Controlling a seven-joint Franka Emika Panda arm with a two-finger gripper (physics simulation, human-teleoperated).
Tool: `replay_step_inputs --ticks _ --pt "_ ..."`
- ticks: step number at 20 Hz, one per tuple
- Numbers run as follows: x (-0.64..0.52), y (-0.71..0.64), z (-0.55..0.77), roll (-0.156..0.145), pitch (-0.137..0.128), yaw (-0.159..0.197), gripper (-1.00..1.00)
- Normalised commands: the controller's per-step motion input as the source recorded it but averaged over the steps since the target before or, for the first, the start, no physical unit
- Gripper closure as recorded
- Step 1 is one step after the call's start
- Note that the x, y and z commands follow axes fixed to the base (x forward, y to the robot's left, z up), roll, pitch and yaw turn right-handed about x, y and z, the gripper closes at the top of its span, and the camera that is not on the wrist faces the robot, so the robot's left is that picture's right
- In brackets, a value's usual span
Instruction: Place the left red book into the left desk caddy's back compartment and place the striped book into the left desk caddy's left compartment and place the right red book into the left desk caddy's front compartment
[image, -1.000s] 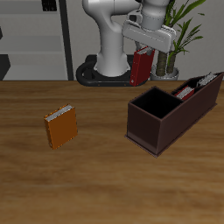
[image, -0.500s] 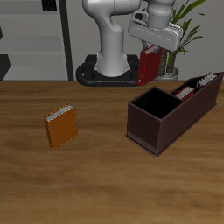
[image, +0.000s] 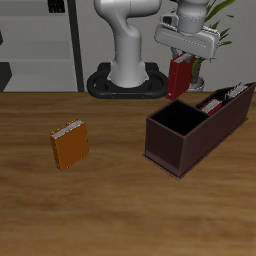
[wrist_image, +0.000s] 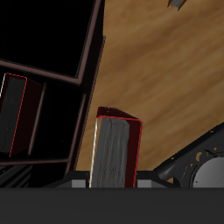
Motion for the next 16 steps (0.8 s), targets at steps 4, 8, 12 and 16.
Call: replay_step_inputs --ticks 4,8,12,16 --pt "0.12 0.24 0.06 0.077 0.0 -0.007 1.0" --pt "0.22 0.05 0.0 -0.024 0.027 -0.042 1.0" --pt "0.2 0.06 -0.01 -0.015 0.02 -0.019 1.0" --pt "0.08 0.06 0.02 -0.008 -0.025 0.007 1.0"
